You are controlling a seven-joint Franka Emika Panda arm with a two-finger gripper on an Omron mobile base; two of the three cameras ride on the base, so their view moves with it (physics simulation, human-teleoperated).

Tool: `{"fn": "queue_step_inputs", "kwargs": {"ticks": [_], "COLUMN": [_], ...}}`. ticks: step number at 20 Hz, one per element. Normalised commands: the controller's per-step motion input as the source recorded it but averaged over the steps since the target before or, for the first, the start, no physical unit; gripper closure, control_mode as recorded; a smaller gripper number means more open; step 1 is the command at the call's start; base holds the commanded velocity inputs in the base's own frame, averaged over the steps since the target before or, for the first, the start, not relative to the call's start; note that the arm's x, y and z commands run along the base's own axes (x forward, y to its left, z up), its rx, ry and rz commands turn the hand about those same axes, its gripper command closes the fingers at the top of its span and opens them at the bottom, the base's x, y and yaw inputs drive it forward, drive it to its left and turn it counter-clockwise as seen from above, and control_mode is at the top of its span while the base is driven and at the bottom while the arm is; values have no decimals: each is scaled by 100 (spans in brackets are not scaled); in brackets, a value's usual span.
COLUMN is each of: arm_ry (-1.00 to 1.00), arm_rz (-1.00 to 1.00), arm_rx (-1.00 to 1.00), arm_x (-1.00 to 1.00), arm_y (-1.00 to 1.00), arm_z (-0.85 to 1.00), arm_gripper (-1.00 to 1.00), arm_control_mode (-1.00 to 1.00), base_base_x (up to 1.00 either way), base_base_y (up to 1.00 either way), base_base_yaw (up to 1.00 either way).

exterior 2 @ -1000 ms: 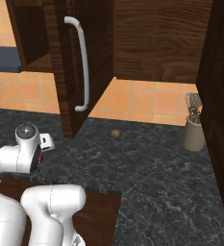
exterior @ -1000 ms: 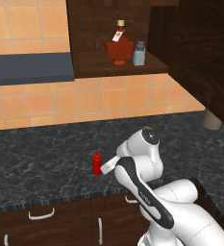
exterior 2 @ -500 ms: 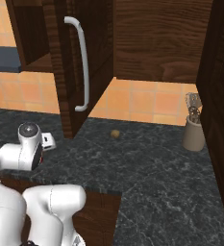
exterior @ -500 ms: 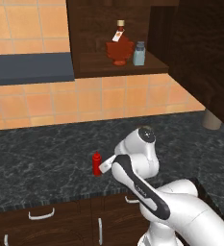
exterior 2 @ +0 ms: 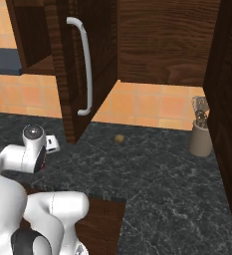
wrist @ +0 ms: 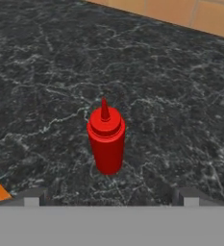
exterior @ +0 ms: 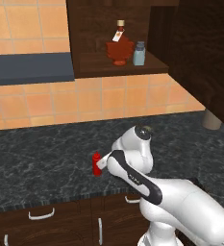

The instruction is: Put the shaker and condiment bottle from the counter next to their counterparts in the cabinet.

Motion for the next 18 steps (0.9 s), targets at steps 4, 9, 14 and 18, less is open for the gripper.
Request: {"fn": "queue_step_inputs", "kwargs": {"ticks": [4, 9, 14, 18], "arm_ry": [0, 0, 0, 0], "arm_rz": [0, 0, 0, 0], "arm_rx": [0, 0, 0, 0], "arm_x": [9, 23, 7, 10], "arm_y": [18, 0, 1, 3], "arm_z": [-6, -2, -16, -29], "arm_gripper": [-100, -100, -100, -100], "arm_control_mode": [-100, -100, -100, -100], "base_base_x": [0, 0, 0, 0], "base_base_y": [0, 0, 0, 0], "base_base_yaw": [0, 0, 0, 0]}}
